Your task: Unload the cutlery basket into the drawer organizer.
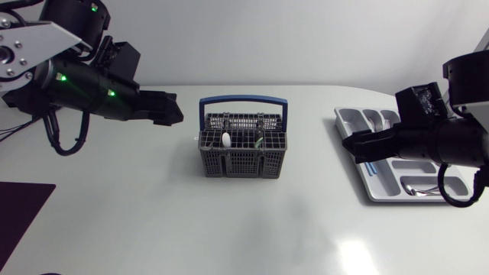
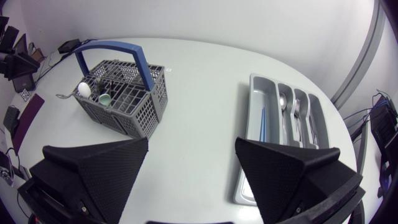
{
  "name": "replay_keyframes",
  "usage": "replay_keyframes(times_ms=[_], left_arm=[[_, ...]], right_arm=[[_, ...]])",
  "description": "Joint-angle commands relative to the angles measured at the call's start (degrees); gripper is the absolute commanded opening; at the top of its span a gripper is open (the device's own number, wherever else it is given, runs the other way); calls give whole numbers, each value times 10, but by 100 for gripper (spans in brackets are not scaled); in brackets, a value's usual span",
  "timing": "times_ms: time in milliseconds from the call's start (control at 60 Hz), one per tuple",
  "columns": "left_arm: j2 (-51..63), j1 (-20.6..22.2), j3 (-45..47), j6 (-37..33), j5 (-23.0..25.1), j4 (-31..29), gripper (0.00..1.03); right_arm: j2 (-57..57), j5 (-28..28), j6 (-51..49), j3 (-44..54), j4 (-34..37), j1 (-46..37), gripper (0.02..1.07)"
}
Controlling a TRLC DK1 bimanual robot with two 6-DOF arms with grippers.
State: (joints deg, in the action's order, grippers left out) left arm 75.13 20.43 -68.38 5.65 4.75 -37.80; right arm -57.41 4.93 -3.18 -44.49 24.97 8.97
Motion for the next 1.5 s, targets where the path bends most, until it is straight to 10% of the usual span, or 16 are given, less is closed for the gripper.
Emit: replay_keyframes(times_ms=[0,1483], left_arm=[[28,15,-43,20,6,-16,90],[362,95,-362,88,-78,-273,65]], right_arm=[[-17,4,-11,-19,11,8,102],[-64,0,-30,5,17,49,102]])
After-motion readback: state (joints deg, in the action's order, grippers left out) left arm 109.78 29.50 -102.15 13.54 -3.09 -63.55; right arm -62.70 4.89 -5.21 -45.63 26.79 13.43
